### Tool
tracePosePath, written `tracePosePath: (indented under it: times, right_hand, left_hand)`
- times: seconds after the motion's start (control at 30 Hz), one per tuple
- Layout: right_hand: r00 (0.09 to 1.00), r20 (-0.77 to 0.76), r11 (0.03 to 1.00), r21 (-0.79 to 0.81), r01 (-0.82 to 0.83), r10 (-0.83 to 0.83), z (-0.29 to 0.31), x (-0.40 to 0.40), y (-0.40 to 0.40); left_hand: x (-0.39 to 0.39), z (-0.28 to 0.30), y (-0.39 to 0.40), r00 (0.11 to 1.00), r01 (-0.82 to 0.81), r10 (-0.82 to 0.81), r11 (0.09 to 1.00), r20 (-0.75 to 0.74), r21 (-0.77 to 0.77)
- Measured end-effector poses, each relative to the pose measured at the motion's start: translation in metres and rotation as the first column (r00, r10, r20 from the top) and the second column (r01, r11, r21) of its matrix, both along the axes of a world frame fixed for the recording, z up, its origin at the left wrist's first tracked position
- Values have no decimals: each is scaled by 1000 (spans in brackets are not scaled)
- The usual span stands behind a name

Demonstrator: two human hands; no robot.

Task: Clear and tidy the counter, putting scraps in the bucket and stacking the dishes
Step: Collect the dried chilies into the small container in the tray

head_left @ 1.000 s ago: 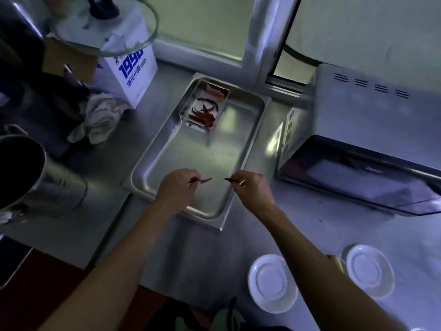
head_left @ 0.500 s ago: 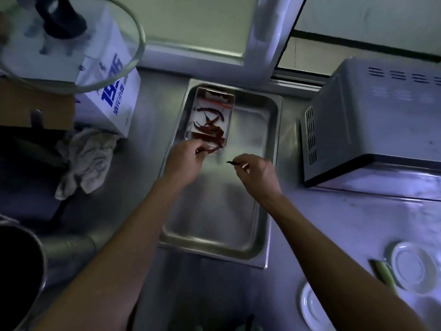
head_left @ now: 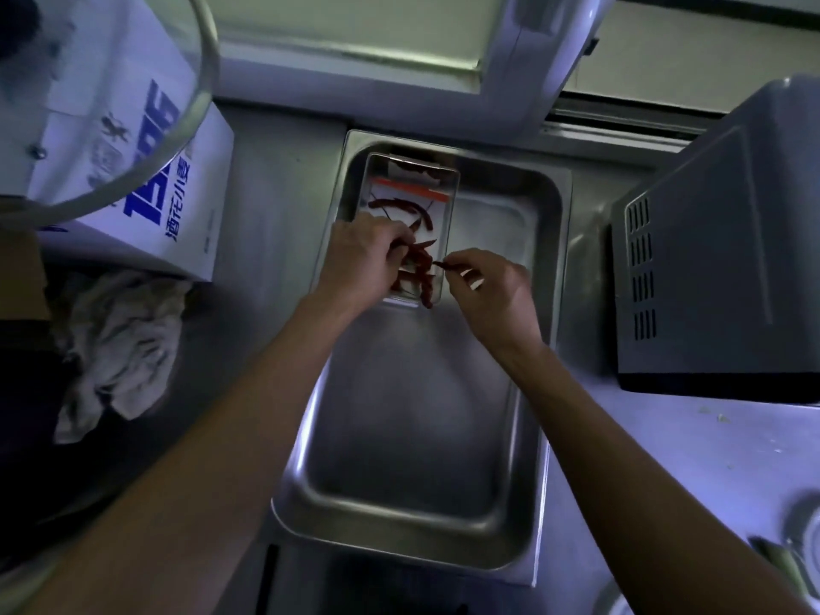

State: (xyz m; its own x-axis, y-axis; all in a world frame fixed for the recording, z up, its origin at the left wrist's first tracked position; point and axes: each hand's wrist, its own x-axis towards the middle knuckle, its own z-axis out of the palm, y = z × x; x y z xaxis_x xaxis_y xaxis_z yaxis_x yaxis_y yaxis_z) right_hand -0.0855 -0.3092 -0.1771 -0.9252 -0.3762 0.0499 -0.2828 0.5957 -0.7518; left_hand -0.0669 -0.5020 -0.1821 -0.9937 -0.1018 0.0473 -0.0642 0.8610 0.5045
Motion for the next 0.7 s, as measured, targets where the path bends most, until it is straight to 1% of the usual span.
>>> tracePosePath:
  times: [0.07,0.2,0.33,0.4,0.47,0.53,0.6,0.7]
  right_hand:
    - [1000,14,1000,-11,2,-2,-4,-8,-5]
    - [1000,1,1000,8,-18,18,-8,-17,-12]
    - [999,-34,999,-25,-21,20,-6,-21,-23]
    - [998,-59,999,-36,-25,23,-4,-23,-29]
    - [996,-67,999,1,-50,50,-4,-29,-38]
    - [987,-125,993,68,-92,100,-2,-36,-50]
    - [965,-207,982,132,-138,163,0,-43,-62]
    - [947,-246,962,229,-152,208,1,-52,-75]
  left_hand:
    - [-1,-7,-3,1000,11,-11,999,3,-42]
    - [0,-18,-8,999,18,-22,995,-44,-97]
    - [7,-25,-18,994,-48,37,993,-103,-107]
    - [11,-25,-22,992,-52,39,993,-123,-108]
    - [15,-24,-25,993,-21,3,990,-122,-139]
    - [18,-23,-27,993,15,-37,983,-116,-181]
    - [21,-22,-29,993,19,-43,980,-114,-199]
    - [27,-21,-31,994,9,-29,982,-105,-189]
